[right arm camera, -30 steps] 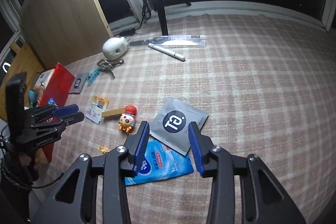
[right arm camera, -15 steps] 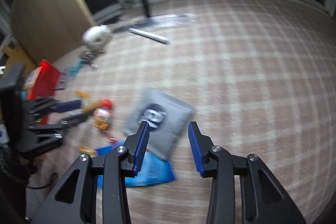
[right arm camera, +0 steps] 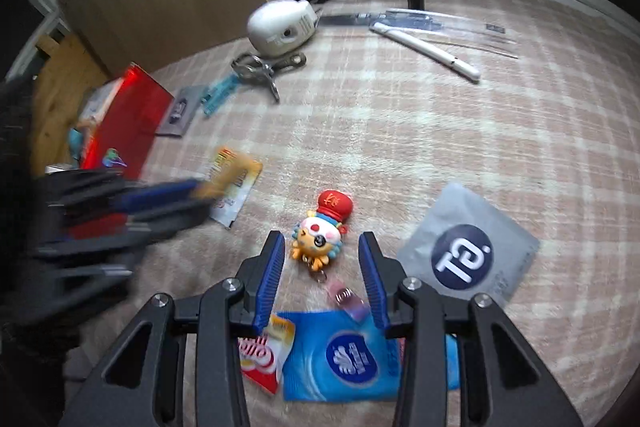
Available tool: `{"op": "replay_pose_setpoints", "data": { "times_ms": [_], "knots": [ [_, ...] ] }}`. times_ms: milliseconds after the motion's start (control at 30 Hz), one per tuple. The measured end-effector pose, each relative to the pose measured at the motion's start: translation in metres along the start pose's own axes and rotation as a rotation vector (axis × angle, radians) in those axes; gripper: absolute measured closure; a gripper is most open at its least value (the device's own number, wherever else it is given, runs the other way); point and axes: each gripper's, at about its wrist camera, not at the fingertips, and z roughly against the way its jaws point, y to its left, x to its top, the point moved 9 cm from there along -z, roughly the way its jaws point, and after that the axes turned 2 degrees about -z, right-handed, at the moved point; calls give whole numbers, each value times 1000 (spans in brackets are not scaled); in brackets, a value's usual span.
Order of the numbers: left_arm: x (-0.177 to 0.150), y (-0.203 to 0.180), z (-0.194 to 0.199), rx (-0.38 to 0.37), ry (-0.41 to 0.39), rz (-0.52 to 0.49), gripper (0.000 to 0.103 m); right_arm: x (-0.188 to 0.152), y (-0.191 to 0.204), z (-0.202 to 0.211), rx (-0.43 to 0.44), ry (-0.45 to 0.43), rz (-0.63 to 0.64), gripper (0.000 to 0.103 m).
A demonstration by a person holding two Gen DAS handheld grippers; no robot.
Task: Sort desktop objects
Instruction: 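Grasp the wooden block with the left tool while the right tool grasps the clown toy, then carry the wooden block and clown toy into the red bin and release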
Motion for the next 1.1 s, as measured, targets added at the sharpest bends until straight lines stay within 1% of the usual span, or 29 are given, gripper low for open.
{"op": "replay_pose_setpoints", "data": {
  "times_ms": [67, 133, 200, 400, 467, 500, 633, 733, 767, 867, 967, 1033, 1067, 1100],
  "knots": [
    [-3, 5, 19, 5, -32, 20, 90, 1, 6, -9, -5, 17, 8, 65],
    [-6, 11, 36, 11, -57, 43, 90, 0, 9, -16, -30, 39, 18, 65],
    [-6, 18, 47, 27, -84, 62, 90, 1, 10, -17, -32, 35, 9, 72],
    [-28, 35, 91, 25, -167, 161, 90, 2, 5, -13, 6, 40, -62, 74],
    [-39, 42, 101, 35, -178, 186, 90, 4, 10, -3, 33, 21, -85, 74],
    [-44, 49, 109, 51, -188, 204, 90, 9, 19, 7, 60, -2, -91, 74],
    [-61, 81, 141, 114, -235, 275, 90, 39, 69, 43, 173, -104, -58, 74],
    [-71, 117, 170, 197, -281, 325, 90, 72, 128, 66, 278, -180, -21, 74],
    [-72, 125, 175, 214, -292, 336, 90, 82, 148, 71, 307, -205, -9, 74],
    [-77, 156, 199, 292, -332, 372, 90, 105, 202, 77, 344, -264, 45, 74],
    [-78, 172, 213, 311, -366, 392, 90, 121, 246, 64, 370, -263, 85, 73],
    [-78, 183, 217, 340, -374, 395, 90, 131, 275, 49, 381, -247, 119, 71],
    [-78, 189, 218, 355, -376, 396, 90, 135, 286, 36, 349, -219, 147, 69],
    [-79, 196, 216, 376, -358, 401, 89, 139, 295, 22, 309, -188, 176, 69]
  ]
}}
